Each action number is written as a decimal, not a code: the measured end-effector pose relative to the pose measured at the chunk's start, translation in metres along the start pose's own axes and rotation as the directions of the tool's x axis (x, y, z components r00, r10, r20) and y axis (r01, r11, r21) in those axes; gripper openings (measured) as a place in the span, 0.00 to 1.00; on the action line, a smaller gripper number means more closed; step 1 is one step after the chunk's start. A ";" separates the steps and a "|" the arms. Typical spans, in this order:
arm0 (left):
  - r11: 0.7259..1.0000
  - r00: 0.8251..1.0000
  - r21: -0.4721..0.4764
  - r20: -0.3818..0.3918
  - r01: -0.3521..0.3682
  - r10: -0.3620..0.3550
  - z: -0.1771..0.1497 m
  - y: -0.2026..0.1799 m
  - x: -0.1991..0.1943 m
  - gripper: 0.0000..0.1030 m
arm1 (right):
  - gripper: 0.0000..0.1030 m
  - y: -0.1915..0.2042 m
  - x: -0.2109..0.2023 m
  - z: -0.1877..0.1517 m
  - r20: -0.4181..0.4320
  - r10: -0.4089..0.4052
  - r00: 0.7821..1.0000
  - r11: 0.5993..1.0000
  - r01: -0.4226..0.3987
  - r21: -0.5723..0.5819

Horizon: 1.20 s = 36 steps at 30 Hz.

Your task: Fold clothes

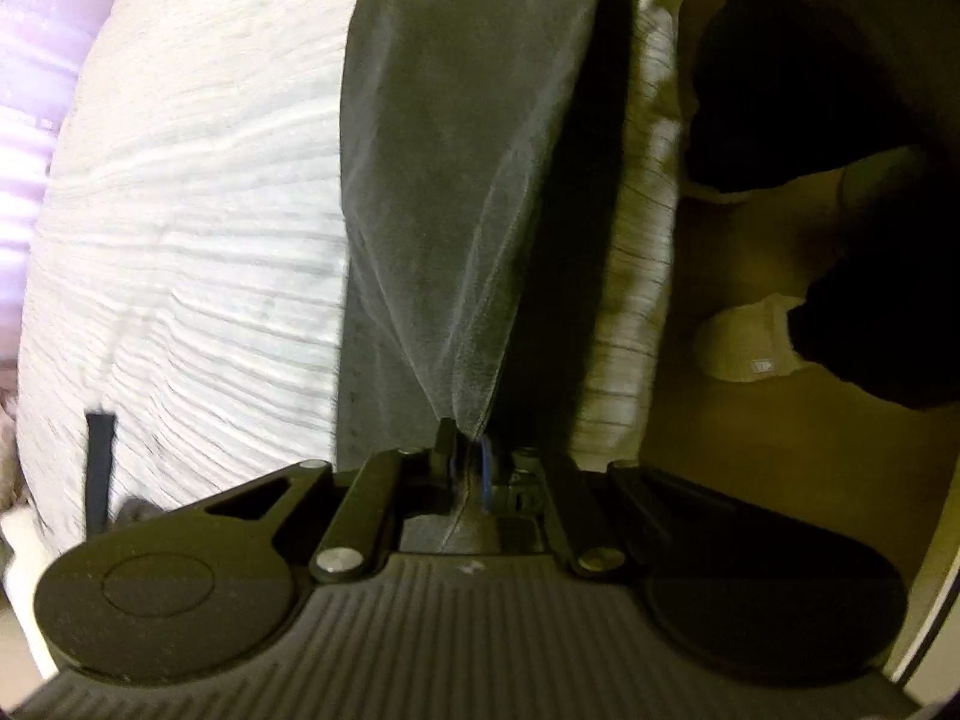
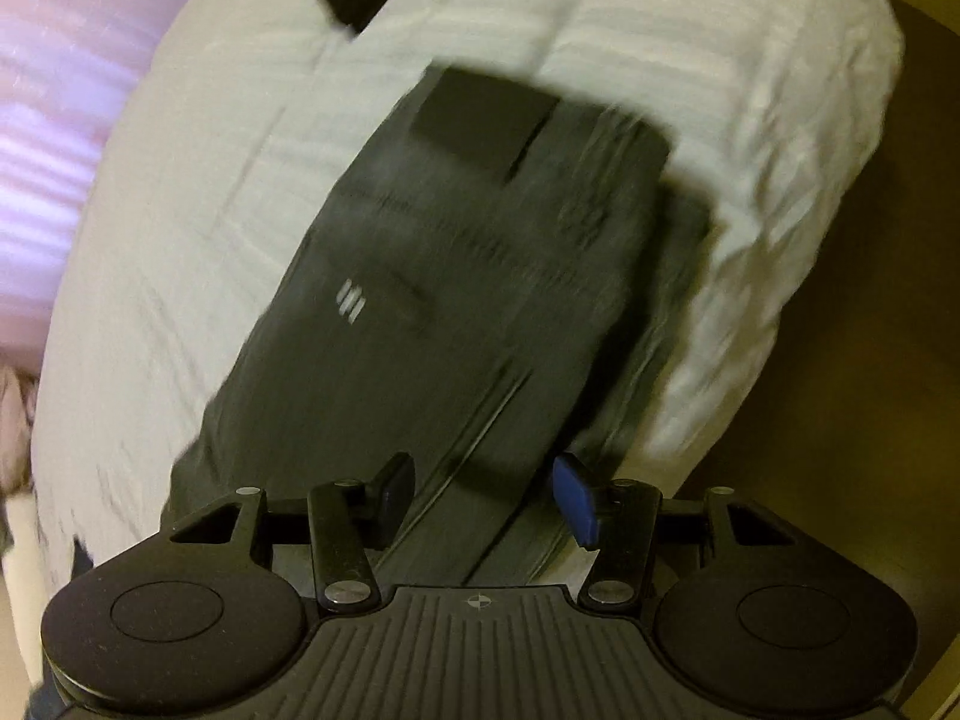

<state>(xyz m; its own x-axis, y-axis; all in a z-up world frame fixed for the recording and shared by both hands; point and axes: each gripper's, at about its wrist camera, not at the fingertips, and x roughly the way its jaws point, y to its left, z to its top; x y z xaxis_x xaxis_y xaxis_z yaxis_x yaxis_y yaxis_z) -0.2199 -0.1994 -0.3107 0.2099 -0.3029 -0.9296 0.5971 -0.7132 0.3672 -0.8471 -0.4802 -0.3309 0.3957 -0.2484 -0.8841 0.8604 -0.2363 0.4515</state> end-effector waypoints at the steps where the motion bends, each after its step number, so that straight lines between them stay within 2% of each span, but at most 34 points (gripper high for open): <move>1: 1.000 1.000 -0.015 -0.019 0.008 -0.008 -0.003 -0.005 0.004 0.13 | 0.53 0.005 0.002 -0.006 -0.014 0.001 1.000 1.000 -0.001 -0.016; 5: 0.993 0.996 -0.119 -0.083 0.003 -0.013 -0.028 -0.014 0.012 0.14 | 0.54 0.029 0.006 -0.023 -0.059 0.001 0.998 0.997 -0.005 -0.073; 8: 0.978 0.992 -0.209 -0.129 -0.014 -0.013 -0.051 -0.018 0.016 0.15 | 0.54 0.050 0.006 -0.032 -0.078 0.002 0.997 0.993 -0.011 -0.121; 10: 0.947 0.993 -0.321 -0.121 -0.022 -0.018 -0.062 -0.003 0.014 0.22 | 0.54 0.063 0.007 -0.037 -0.094 -0.003 0.996 0.988 -0.012 -0.152; 13: 0.875 0.995 -0.484 -0.097 -0.035 -0.014 -0.078 0.031 0.028 0.27 | 0.54 0.085 0.010 -0.045 -0.112 -0.015 0.994 0.979 -0.008 -0.203; 15: 0.829 0.998 -0.559 -0.066 -0.027 -0.012 -0.090 0.060 0.033 0.30 | 0.54 0.100 0.013 -0.052 -0.129 -0.020 0.991 0.969 -0.012 -0.245; 17: 0.808 0.999 -0.589 -0.032 -0.003 -0.020 -0.100 0.081 0.041 0.36 | 0.54 0.117 0.016 -0.059 -0.145 -0.031 0.989 0.954 -0.014 -0.298; 18: 0.807 0.999 -0.590 -0.013 0.023 -0.038 -0.103 0.091 0.049 0.41 | 0.54 0.125 0.017 -0.062 -0.152 -0.038 0.988 0.945 -0.014 -0.328; 21: 0.827 0.992 -0.553 -0.004 0.101 -0.124 -0.107 0.103 0.079 0.41 | 0.55 0.145 0.017 -0.072 -0.166 -0.062 0.984 0.914 -0.011 -0.406; 23: 0.840 0.980 -0.517 -0.008 0.164 -0.197 -0.110 0.105 0.092 0.30 | 0.58 0.154 0.017 -0.077 -0.173 -0.076 0.982 0.897 -0.008 -0.442; 24: 0.843 0.982 -0.514 -0.005 0.159 -0.188 -0.113 0.112 0.088 0.08 | 0.67 0.157 0.017 -0.079 -0.173 -0.080 0.982 0.892 -0.007 -0.451; 26: 0.847 0.987 -0.514 0.003 0.138 -0.159 -0.118 0.125 0.078 0.06 | 0.76 0.163 0.015 -0.083 -0.167 -0.080 0.983 0.885 -0.008 -0.466; 28: 0.850 0.991 -0.513 0.011 0.118 -0.131 -0.124 0.139 0.067 0.05 | 0.76 0.166 0.011 -0.084 -0.158 -0.076 0.985 0.882 -0.008 -0.471; 31: 0.826 0.997 -0.560 0.018 0.073 -0.076 -0.129 0.162 0.061 0.05 | 0.76 0.166 0.007 -0.086 -0.140 -0.068 0.988 0.887 -0.004 -0.462; 33: 0.847 0.998 -0.530 -0.013 0.051 -0.068 -0.122 0.168 0.075 0.06 | 0.76 0.163 0.001 -0.088 -0.136 -0.067 0.988 0.894 -0.001 -0.448; 36: 0.859 0.996 -0.512 -0.077 0.001 -0.047 -0.115 0.153 0.089 0.12 | 0.76 0.159 -0.001 -0.095 -0.144 -0.070 0.987 0.902 0.001 -0.432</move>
<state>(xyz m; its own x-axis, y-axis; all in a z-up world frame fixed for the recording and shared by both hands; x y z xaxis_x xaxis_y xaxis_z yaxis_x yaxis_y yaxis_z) -0.0207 -0.2629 -0.3405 0.2410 -0.2193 -0.9454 0.9096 -0.2887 0.2988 -0.6799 -0.4286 -0.2696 0.3766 -0.0933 -0.9217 0.9151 0.1922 0.3545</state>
